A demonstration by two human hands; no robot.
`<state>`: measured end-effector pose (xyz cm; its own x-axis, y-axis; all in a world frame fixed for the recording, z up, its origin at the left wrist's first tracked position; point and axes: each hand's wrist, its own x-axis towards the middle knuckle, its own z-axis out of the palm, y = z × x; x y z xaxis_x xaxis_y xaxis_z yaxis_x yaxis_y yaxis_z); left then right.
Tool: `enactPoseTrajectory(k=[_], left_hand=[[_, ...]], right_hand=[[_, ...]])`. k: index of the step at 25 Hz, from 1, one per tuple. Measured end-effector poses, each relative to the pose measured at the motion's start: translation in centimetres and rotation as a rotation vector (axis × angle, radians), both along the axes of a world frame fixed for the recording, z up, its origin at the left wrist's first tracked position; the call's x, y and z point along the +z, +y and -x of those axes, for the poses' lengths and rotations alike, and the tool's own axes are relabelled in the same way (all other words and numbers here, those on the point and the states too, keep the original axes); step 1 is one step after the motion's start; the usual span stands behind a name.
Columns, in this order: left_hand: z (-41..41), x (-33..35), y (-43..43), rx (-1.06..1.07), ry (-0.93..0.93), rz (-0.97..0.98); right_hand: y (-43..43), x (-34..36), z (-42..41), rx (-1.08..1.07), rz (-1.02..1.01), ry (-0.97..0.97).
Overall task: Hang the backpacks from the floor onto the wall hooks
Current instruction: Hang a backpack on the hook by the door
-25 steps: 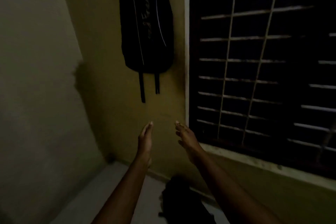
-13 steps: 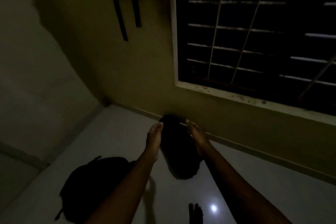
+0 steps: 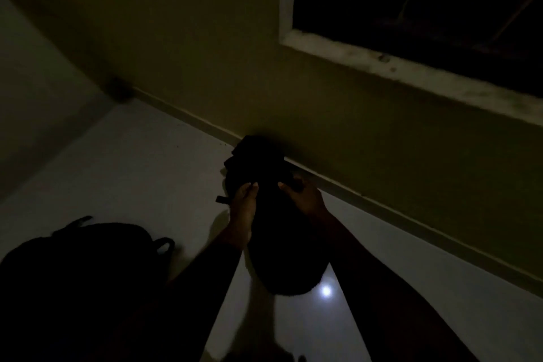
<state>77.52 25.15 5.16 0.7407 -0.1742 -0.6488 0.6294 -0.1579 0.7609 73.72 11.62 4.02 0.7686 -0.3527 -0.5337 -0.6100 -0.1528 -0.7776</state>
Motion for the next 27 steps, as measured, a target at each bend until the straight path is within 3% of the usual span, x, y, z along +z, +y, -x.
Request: enactPoseTrajectory(k=[3,6,8,11,14,19,24,27], left_hand=[[-5.2,-12.1,-1.7,0.052,0.032,0.12],[-6.6,-15.0,-2.6,0.02,-0.02,0.078],[-6.3,-14.6,-2.3,0.017,0.014,0.09],[-4.7,-9.0,-0.1,0.019,0.032,0.177],[-3.7,0.9,1.5,-0.035,0.11,0.238],[1.3,14.6,3.5,0.123,0.124,0.036],[6.5,27.3,7.6,-0.021,0.105,0.031],[9.5,30.9,9.7,-0.166,0.012,-0.004]], right_hand=[[-1.2,-9.8,-5.1,0.05,0.148,0.026],[-1.2,-14.7,-7.2,0.095,0.307,0.135],[-0.6,-14.6,-7.2,0.15,0.298,0.125],[2.4,-9.1,-4.8,0.205,0.12,0.009],[4.3,1.1,-1.4,0.185,-0.005,-0.021],[5.6,17.0,4.3,0.16,-0.001,-0.027],[9.2,30.0,9.9,-0.011,-0.177,-0.042],[11.0,35.4,9.5,-0.091,-0.288,-0.045]])
